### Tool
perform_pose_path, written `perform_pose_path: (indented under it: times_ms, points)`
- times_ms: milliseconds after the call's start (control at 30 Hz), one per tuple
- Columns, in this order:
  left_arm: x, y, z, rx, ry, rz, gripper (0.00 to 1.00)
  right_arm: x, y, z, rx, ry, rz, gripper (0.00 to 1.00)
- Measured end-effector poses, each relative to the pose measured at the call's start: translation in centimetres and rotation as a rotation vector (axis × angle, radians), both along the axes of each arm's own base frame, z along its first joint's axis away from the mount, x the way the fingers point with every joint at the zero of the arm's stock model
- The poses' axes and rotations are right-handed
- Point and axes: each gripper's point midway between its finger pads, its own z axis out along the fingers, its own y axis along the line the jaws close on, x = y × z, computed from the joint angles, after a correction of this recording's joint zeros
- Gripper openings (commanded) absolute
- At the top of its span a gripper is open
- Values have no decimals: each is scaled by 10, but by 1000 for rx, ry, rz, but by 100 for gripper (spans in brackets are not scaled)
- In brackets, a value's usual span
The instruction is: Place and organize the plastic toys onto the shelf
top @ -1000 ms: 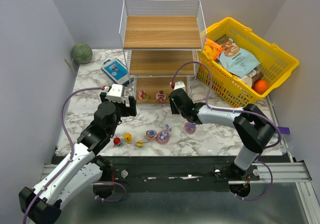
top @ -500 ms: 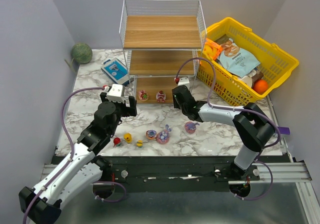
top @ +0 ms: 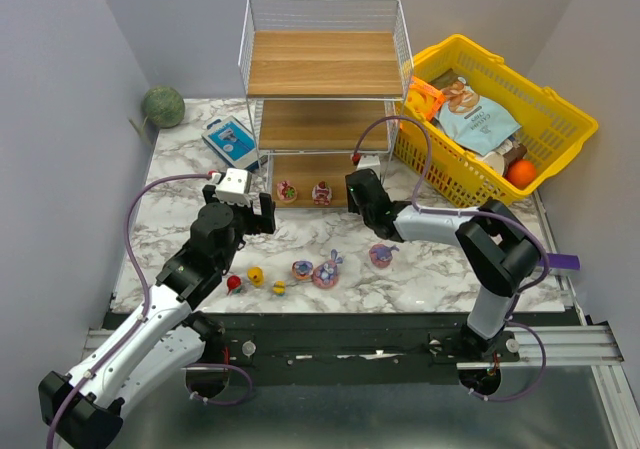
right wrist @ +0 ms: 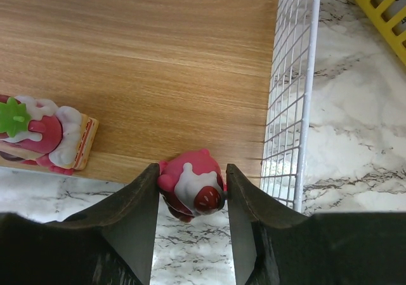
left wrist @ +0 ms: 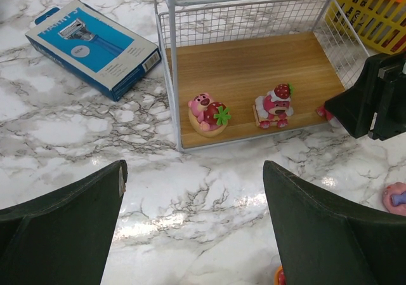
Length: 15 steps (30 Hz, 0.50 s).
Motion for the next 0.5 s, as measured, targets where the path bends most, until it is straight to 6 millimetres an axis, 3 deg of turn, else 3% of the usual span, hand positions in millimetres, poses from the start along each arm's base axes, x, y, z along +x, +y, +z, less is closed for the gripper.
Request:
perform_pose_path:
  times_ms: [500]
  points:
    - [0,-1,-2,-1,6,-3,96,19,-1,0,-4,-23,11,28]
